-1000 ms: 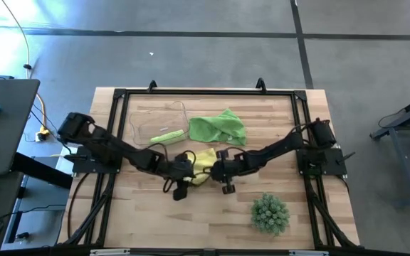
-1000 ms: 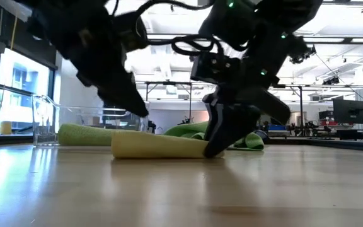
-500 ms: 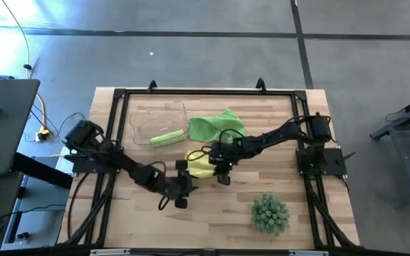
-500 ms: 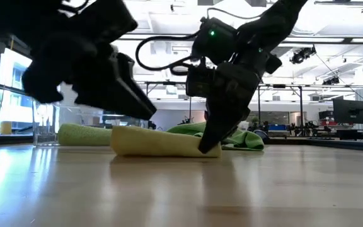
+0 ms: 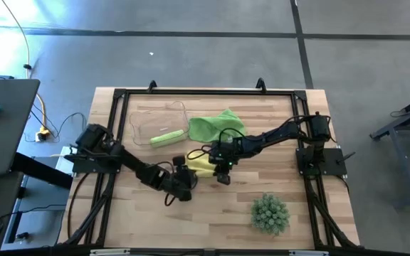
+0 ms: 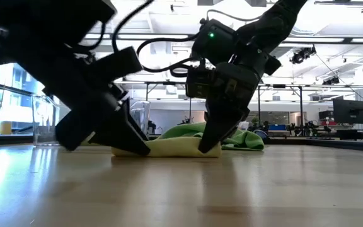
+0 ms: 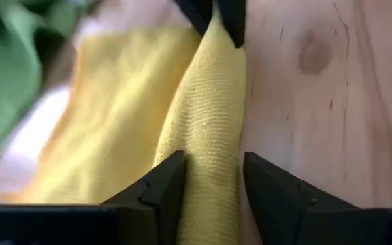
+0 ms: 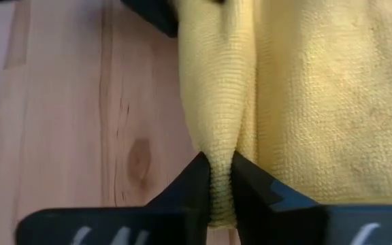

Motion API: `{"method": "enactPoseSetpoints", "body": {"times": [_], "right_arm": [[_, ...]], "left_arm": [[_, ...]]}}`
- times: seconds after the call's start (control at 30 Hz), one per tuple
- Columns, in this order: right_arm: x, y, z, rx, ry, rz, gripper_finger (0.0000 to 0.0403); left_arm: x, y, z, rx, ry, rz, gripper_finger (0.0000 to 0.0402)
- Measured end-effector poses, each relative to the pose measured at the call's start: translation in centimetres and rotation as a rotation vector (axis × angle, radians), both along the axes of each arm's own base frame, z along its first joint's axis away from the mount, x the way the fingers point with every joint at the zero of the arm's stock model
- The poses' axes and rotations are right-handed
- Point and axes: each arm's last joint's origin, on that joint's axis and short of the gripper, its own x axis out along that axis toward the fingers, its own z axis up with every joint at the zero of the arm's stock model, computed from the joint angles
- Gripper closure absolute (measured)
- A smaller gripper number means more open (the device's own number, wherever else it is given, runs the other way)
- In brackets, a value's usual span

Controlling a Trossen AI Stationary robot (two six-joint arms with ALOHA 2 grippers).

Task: Roll microfiber towels into tight, uniform cylinder then place into a basket
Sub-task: Roll the yellow towel

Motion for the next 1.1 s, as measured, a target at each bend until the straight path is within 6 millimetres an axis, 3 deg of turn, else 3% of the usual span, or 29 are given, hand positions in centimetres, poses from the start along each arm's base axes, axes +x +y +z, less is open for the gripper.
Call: {"method": "enactPoseSetpoints", "body": {"times": [0.27,0.4,0.6,0.73,0.83,1.1], "right_arm": [[-0.6,0.0,1.4,-0.064,-0.031,0.091,0.027],[-1.8,-0.1,4.1,-0.13,-0.044,0.116,0.0257],[-3.2,3.8,7.0,-0.439,-0.144,0.292,0.027],[-3.8,7.1,6.2,-0.66,-0.225,0.41,0.0277],[-4.0,8.5,5.2,-0.779,-0.25,0.426,0.0279],[-3.8,9.3,2.9,-0.815,-0.198,0.403,0.0279]], "left_arm": [[0.7,2.9,-0.1,-0.402,0.027,0.046,0.0325],[1.1,4.1,0.1,-0.559,0.029,0.026,0.0344],[1.3,6.1,0.1,-0.749,0.017,0.04,0.0355],[1.4,7.1,0.1,-0.797,0.013,0.061,0.0355],[1.4,7.6,0.1,-0.82,0.01,0.059,0.0355],[1.4,7.7,0.1,-0.813,-0.003,0.066,0.0355]]}}
